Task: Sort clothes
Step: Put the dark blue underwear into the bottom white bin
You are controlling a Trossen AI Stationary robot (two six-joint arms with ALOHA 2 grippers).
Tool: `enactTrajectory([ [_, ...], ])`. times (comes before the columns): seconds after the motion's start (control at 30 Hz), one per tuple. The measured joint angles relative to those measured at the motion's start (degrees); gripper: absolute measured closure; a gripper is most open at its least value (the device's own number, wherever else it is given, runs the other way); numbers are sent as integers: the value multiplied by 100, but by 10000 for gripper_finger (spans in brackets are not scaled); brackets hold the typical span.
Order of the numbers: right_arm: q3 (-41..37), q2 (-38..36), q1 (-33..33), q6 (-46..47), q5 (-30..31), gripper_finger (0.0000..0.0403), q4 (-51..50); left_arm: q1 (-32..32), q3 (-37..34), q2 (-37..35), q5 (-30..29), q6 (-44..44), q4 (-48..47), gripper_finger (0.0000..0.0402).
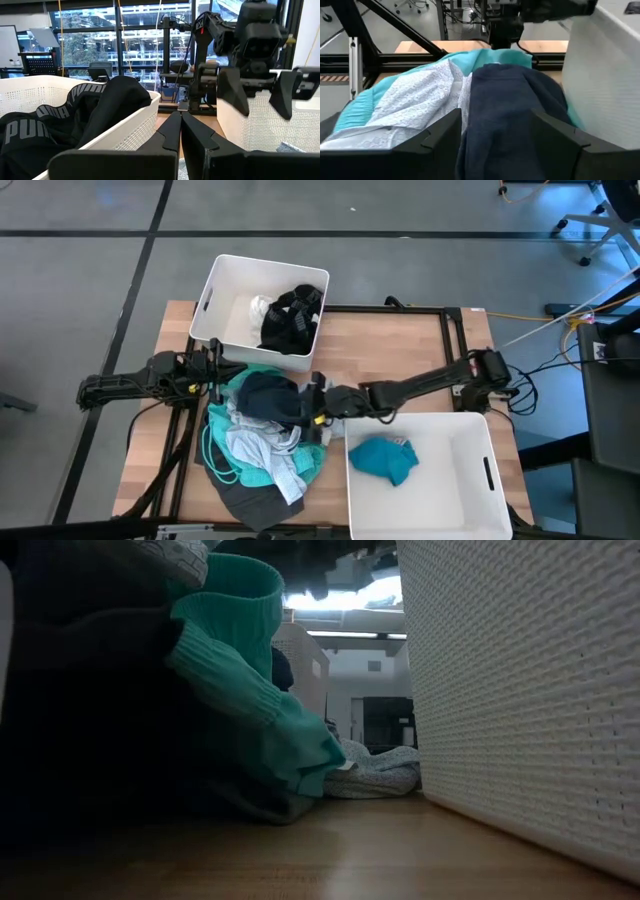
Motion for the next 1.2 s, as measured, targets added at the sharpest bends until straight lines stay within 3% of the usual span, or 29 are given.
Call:
enactTrajectory([
  [0.23, 38, 432, -68, 120, -264, 178, 561, 0, 0, -1, 1, -2, 4, 398],
  [0.53, 478, 880, -69, 110, -206, 178, 413, 0, 0, 1, 1, -1, 24, 398],
  [0.73, 798, 920, -109, 97, 129, 178, -401, 0, 0, 0, 1, -22, 24, 398],
  [1.2, 2285, 907, -109, 268, 37, 178, -2307, 0, 0, 0, 1, -24, 22, 398],
])
